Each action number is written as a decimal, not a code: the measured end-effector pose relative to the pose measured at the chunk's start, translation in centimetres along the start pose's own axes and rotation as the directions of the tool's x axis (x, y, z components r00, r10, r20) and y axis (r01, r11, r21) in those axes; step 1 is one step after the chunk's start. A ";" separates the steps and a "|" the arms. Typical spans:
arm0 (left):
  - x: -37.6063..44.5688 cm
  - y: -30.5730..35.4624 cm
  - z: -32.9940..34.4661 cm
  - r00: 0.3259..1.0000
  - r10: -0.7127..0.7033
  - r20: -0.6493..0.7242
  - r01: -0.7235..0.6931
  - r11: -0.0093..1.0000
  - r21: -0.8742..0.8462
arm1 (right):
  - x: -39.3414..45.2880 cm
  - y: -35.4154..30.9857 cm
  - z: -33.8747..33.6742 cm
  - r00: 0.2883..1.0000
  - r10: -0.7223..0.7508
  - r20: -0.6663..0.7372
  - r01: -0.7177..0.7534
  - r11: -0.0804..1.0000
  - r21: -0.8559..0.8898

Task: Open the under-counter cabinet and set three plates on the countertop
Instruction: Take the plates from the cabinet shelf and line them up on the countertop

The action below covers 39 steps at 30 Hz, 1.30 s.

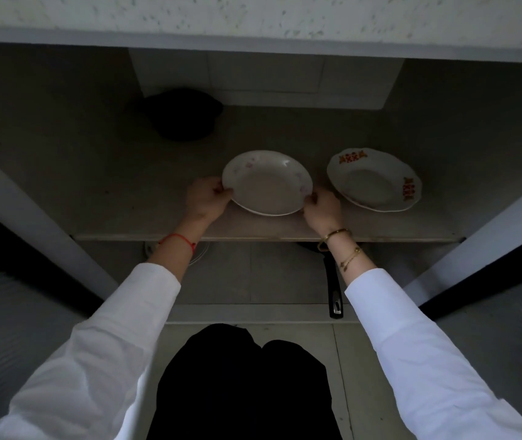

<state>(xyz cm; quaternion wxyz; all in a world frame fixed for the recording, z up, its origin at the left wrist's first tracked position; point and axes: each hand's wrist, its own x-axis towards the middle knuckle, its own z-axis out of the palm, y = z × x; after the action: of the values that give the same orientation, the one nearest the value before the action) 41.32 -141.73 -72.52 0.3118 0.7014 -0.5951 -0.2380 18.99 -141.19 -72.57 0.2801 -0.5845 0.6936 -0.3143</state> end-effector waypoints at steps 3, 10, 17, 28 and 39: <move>-1.7 0.2 -0.7 0.996 0.034 -0.084 -0.034 0.999 -0.001 | -1.7 0.2 0.0 0.999 -0.014 -0.038 0.016 0.999 0.038; -7.0 0.1 -1.8 0.979 0.033 -0.202 -0.072 0.979 -0.189 | -6.0 1.0 -0.4 0.997 -0.032 -0.077 0.045 0.985 0.170; -10.1 -0.5 -1.7 0.983 -0.081 -0.165 0.008 0.916 -0.402 | -9.5 2.1 -0.2 0.995 -0.004 -0.098 0.028 0.971 0.239; -15.3 3.0 -6.1 0.959 -0.284 -0.015 0.251 0.870 -0.425 | -16.0 -2.2 -4.6 0.995 0.082 -0.060 -0.078 0.994 0.074; -26.3 12.6 -16.8 0.898 -0.425 0.114 0.436 0.823 -0.364 | -26.9 -11.1 -15.5 0.957 0.281 0.067 -0.278 0.959 -0.045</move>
<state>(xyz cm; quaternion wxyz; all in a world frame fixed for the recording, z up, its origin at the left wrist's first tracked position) 39.85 -114.54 -52.83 0.3717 0.7400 -0.3683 -0.4225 18.60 -114.32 -53.57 0.3363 -0.4965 0.7640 -0.2380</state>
